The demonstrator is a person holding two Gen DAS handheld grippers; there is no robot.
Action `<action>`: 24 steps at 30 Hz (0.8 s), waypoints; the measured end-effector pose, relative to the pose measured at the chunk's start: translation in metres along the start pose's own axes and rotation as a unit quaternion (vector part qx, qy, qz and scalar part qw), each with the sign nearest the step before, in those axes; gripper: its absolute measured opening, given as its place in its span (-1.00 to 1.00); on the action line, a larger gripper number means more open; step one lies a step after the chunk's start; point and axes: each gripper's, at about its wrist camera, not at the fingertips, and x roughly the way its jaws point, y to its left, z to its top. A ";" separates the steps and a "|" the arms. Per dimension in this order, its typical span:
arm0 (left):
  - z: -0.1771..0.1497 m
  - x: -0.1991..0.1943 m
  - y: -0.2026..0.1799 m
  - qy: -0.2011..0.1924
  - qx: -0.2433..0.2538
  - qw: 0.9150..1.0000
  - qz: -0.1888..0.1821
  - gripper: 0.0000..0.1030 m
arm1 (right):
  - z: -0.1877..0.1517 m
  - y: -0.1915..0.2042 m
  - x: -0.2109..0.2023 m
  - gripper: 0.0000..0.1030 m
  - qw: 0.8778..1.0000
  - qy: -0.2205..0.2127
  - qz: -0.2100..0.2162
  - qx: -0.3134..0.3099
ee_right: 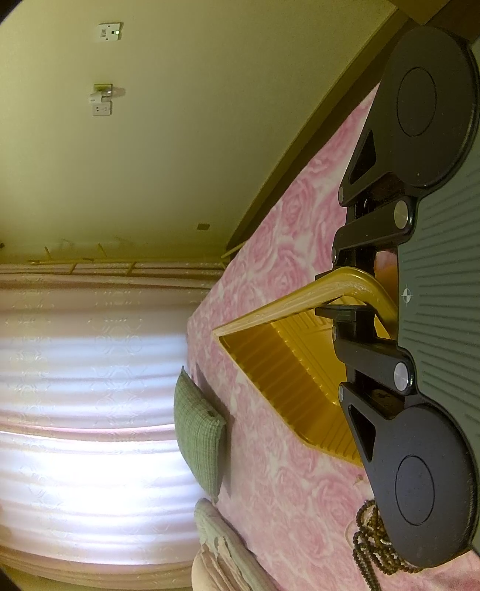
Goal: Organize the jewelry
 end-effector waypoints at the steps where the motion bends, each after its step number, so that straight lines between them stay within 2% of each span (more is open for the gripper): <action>1: -0.005 0.009 -0.003 0.001 -0.006 1.000 -0.003 -0.48 | 0.000 0.000 0.000 -0.82 1.000 0.000 0.000 0.000; 8: -0.022 0.056 -0.013 0.014 -0.069 0.997 0.008 -0.49 | -0.002 0.001 0.001 -0.82 1.000 0.003 0.000 -0.001; 11: -0.025 0.067 -0.012 0.025 -0.077 0.996 0.025 -0.49 | -0.002 0.001 0.003 -0.82 1.000 0.003 -0.002 -0.002; 13: -0.026 0.071 -0.009 0.028 -0.083 0.996 0.024 -0.51 | -0.003 0.002 0.005 -0.82 1.000 0.004 -0.003 -0.002; 18: -0.025 0.061 -0.005 0.031 -0.069 0.997 0.024 -1.00 | -0.003 0.002 0.005 -0.82 1.000 0.004 -0.004 -0.001; 24: -0.007 0.029 0.005 0.008 -0.046 0.998 0.031 -1.00 | -0.003 0.003 0.006 -0.82 1.000 0.004 -0.003 -0.001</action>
